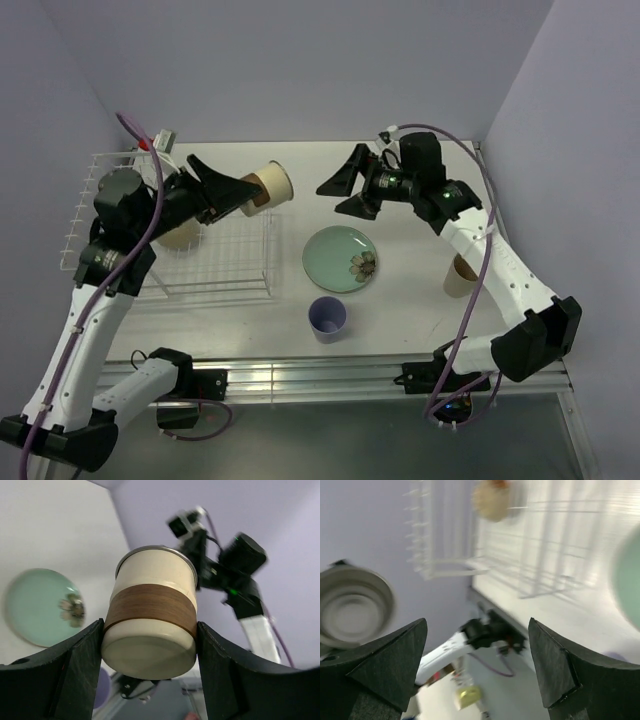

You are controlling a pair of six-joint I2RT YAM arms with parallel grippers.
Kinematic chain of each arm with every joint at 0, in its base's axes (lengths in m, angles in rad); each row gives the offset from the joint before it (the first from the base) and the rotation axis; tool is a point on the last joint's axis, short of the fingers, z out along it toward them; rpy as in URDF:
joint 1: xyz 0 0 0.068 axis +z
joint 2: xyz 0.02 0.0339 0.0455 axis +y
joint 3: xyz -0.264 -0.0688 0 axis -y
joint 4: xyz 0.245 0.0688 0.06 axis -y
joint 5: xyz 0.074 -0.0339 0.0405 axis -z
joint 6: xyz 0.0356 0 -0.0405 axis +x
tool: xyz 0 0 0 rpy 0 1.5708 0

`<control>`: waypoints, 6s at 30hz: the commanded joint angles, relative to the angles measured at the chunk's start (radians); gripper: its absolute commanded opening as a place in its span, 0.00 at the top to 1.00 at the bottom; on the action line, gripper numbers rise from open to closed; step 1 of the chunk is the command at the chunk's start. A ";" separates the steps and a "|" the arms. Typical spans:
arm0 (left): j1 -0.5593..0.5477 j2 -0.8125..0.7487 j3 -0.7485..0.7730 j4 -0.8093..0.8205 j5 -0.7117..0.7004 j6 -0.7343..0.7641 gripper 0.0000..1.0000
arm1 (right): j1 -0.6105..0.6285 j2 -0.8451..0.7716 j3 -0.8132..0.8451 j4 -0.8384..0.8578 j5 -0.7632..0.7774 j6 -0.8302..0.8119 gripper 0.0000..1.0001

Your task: Load the mixed dishes into the dish rack

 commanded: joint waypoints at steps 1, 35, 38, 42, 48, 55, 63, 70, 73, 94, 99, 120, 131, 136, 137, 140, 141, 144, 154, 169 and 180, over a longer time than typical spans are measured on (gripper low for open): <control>0.040 0.064 0.179 -0.409 -0.220 0.236 1.00 | -0.030 -0.049 0.127 -0.357 0.198 -0.262 0.11; 0.175 0.859 0.576 -0.788 -0.696 0.580 1.00 | 0.065 -0.207 -0.027 -0.700 0.477 -0.580 0.23; 0.192 0.905 0.588 -0.772 -0.688 0.589 1.00 | 0.173 -0.193 -0.026 -0.714 0.517 -0.574 0.23; 0.211 0.951 0.597 -0.761 -0.680 0.601 1.00 | 0.315 -0.163 -0.040 -0.714 0.586 -0.536 0.23; 0.232 1.007 0.639 -0.760 -0.677 0.617 1.00 | 0.381 -0.135 -0.064 -0.672 0.562 -0.476 0.22; 0.238 1.037 0.651 -0.754 -0.670 0.617 0.84 | 0.404 -0.114 -0.077 -0.686 0.549 -0.483 0.22; 0.238 0.988 0.579 -0.718 -0.651 0.617 0.30 | 0.438 -0.100 -0.136 -0.642 0.525 -0.468 0.22; 0.238 0.939 0.562 -0.711 -0.619 0.598 0.17 | 0.487 -0.043 -0.173 -0.577 0.525 -0.454 0.22; 0.238 0.914 0.551 -0.703 -0.590 0.585 0.09 | 0.490 -0.005 -0.170 -0.554 0.548 -0.442 0.22; 0.080 0.403 0.427 -0.521 -0.389 0.330 0.03 | 0.495 0.039 -0.242 -0.513 0.658 -0.413 1.00; 0.062 0.322 0.349 -0.444 -0.214 0.279 0.02 | 0.490 -0.028 -0.106 -0.626 0.687 -0.419 1.00; 0.040 0.112 0.007 0.226 0.344 -0.061 0.01 | 0.041 -0.158 -0.003 -0.188 -0.288 -0.166 1.00; -0.064 0.090 -0.030 0.348 0.367 -0.129 0.01 | 0.014 -0.152 -0.161 0.392 -0.431 0.261 1.00; -0.122 0.090 -0.032 0.368 0.361 -0.129 0.01 | 0.014 -0.137 -0.231 0.622 -0.432 0.415 1.00; -0.127 0.089 -0.033 0.375 0.363 -0.132 0.01 | 0.014 -0.133 -0.241 0.645 -0.431 0.455 1.00; -0.144 0.083 -0.044 0.406 0.358 -0.150 0.01 | 0.014 -0.126 -0.264 0.694 -0.420 0.492 1.00; -0.148 0.083 -0.047 0.407 0.360 -0.152 0.01 | 0.014 -0.121 -0.268 0.699 -0.419 0.495 1.00; -0.153 0.081 -0.051 0.427 0.354 -0.161 0.03 | 0.014 -0.117 -0.273 0.710 -0.416 0.498 1.00; -0.162 0.109 -0.075 0.579 0.367 -0.247 0.51 | 0.014 -0.103 -0.321 0.852 -0.437 0.598 0.98; -0.101 0.314 0.378 -0.413 -0.091 0.281 1.00 | -0.151 -0.074 0.103 -0.557 0.134 -0.394 0.10; -0.065 0.440 0.472 -0.741 -0.591 0.377 1.00 | -0.225 -0.169 0.140 -0.821 0.810 -0.430 0.11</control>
